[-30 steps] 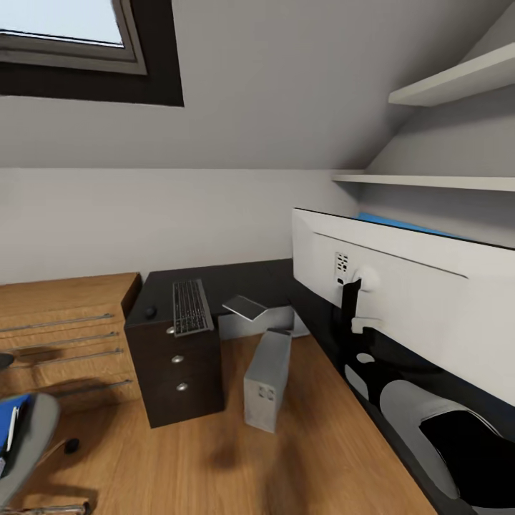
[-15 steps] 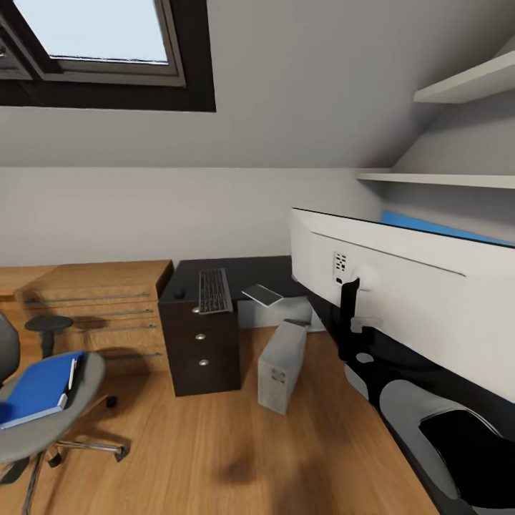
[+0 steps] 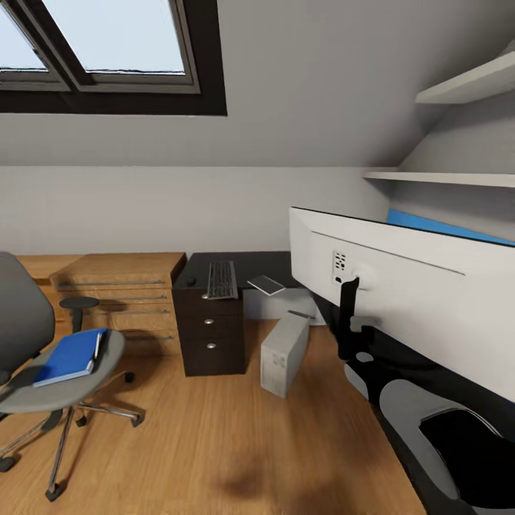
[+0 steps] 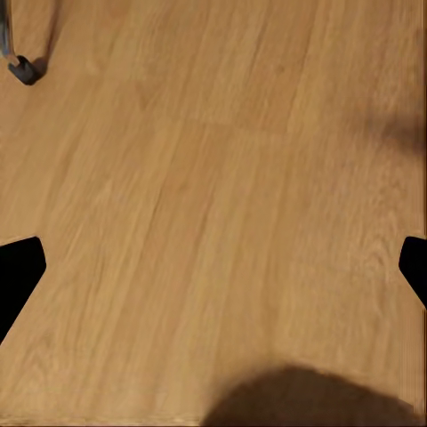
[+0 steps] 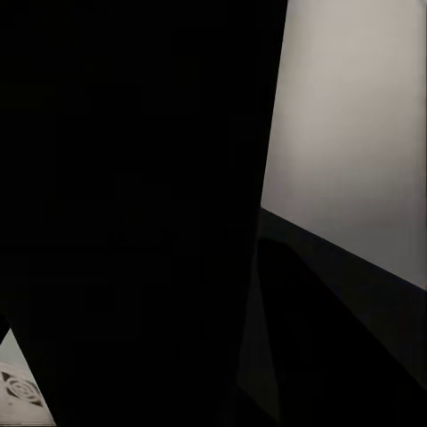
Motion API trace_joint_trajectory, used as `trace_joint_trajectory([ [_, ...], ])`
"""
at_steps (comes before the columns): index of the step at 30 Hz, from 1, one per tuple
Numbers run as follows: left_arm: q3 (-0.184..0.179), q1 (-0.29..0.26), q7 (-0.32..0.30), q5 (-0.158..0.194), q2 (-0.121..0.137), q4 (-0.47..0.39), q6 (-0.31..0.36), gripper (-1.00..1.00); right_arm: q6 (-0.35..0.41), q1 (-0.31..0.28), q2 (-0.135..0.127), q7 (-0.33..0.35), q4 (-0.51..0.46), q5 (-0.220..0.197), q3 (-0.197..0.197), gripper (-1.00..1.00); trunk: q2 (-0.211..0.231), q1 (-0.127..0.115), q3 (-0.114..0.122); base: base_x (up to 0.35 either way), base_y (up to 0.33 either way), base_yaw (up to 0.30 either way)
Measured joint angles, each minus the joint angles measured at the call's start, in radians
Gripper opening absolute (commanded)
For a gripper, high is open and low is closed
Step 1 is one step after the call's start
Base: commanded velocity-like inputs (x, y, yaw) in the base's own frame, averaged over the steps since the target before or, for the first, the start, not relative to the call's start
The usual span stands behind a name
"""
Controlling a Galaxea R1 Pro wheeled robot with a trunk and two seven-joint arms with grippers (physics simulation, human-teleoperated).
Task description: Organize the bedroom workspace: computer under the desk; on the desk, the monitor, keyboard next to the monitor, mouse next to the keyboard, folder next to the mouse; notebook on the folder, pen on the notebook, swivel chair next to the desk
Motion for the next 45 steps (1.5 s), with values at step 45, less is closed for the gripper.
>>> trace_joint_trajectory([
  [45,0.000,0.000,0.000,0.000,0.000,0.000,0.000,1.00,-0.002,0.001,0.000,0.012,-0.008,-0.002,-0.006,-1.00,0.000,0.000,0.000,-0.294,-0.173,0.000],
])
